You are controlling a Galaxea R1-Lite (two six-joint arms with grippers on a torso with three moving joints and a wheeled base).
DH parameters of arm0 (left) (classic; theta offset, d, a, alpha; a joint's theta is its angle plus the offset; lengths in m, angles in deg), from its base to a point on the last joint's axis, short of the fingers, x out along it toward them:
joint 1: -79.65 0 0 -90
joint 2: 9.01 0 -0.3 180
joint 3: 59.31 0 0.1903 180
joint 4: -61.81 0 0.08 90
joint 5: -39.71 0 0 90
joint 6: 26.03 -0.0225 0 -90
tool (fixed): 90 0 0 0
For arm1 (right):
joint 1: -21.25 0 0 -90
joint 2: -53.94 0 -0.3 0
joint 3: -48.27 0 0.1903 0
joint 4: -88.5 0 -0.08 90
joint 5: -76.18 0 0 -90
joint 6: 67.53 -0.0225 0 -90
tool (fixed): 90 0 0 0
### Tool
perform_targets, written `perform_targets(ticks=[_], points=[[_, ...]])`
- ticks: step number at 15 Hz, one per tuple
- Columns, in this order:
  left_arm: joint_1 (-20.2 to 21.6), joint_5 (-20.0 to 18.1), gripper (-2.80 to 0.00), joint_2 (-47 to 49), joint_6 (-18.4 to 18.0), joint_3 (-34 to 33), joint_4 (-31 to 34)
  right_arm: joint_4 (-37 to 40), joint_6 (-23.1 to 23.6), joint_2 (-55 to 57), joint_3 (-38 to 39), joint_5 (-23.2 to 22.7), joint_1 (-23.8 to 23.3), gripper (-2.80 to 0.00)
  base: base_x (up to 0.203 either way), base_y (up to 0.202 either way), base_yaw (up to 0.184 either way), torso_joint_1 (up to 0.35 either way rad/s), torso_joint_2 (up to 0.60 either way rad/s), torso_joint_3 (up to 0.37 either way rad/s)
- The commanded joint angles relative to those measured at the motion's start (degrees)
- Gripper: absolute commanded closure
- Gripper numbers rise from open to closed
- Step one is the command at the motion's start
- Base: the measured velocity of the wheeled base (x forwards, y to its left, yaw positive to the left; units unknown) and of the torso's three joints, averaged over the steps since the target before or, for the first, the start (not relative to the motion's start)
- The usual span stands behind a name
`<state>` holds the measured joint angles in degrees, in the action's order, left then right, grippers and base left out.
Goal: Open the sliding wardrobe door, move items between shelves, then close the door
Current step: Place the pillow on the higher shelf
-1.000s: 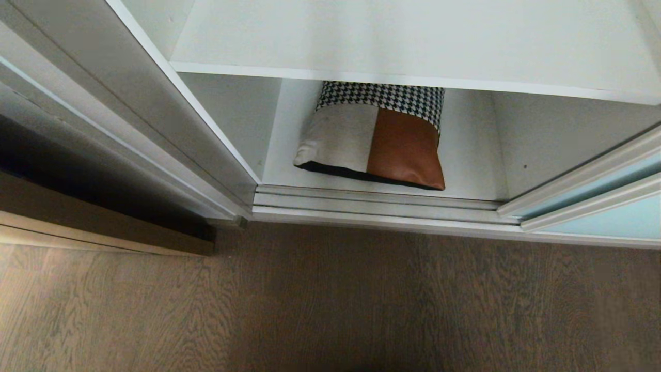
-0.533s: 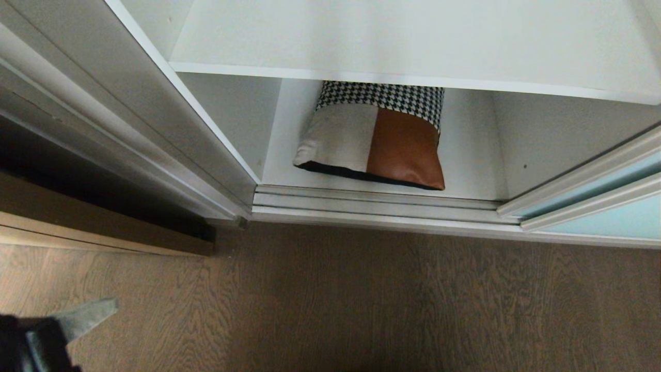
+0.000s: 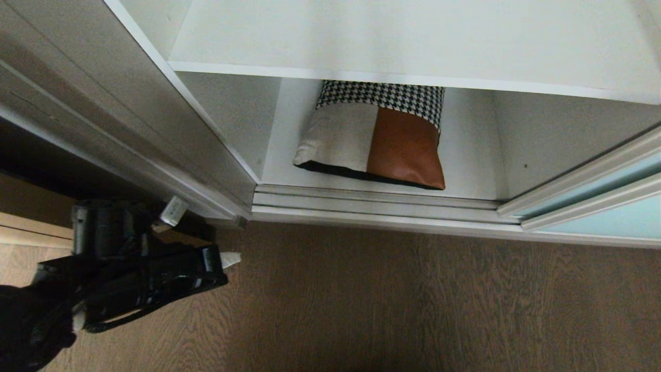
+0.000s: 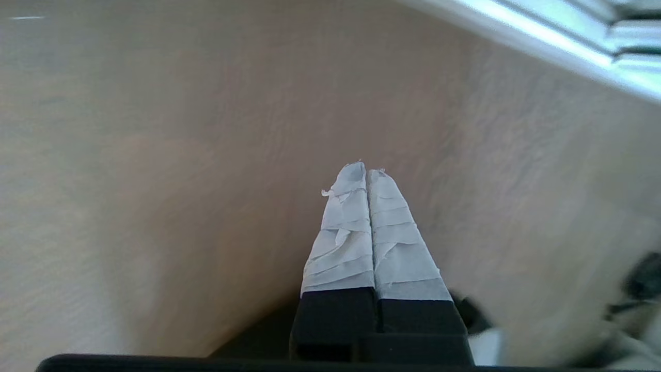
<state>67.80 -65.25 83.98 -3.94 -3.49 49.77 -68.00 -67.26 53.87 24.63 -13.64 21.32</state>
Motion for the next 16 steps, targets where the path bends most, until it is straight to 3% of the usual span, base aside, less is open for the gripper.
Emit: perform_targets(ticks=[1, 9, 10, 14, 16], points=[[-2.17, 0.06, 0.00, 11.04, 2.05, 5.12, -2.40, 0.04, 0.00, -0.01, 0.00, -0.01, 0.01, 0.00, 0.000, 0.000, 0.000, 0.000, 0.00, 0.000], [-2.48, 7.04, 0.00, 24.80, 4.59, 24.39, -4.00, 0.04, 0.00, -0.01, 0.00, -0.01, 0.01, 0.00, 0.000, 0.000, 0.000, 0.000, 0.00, 0.000], [-2.48, 7.82, -2.80, 27.02, 4.97, 26.27, -5.21, 0.04, 0.00, -0.01, 0.00, -0.01, 0.01, 0.00, 0.000, 0.000, 0.000, 0.000, 0.00, 0.000], [-2.56, 8.07, -2.80, 34.99, 6.25, 31.95, -12.03, -0.01, 0.03, -0.01, 0.00, -0.01, 0.01, 0.00, 0.000, 0.000, 0.000, 0.000, 0.00, 0.000], [-2.57, 7.95, -2.80, 36.93, 8.69, 36.75, -12.81, 0.04, 0.08, -0.01, 0.00, -0.01, 0.01, 0.00, 0.000, 0.000, 0.000, 0.000, 0.00, 0.000]])
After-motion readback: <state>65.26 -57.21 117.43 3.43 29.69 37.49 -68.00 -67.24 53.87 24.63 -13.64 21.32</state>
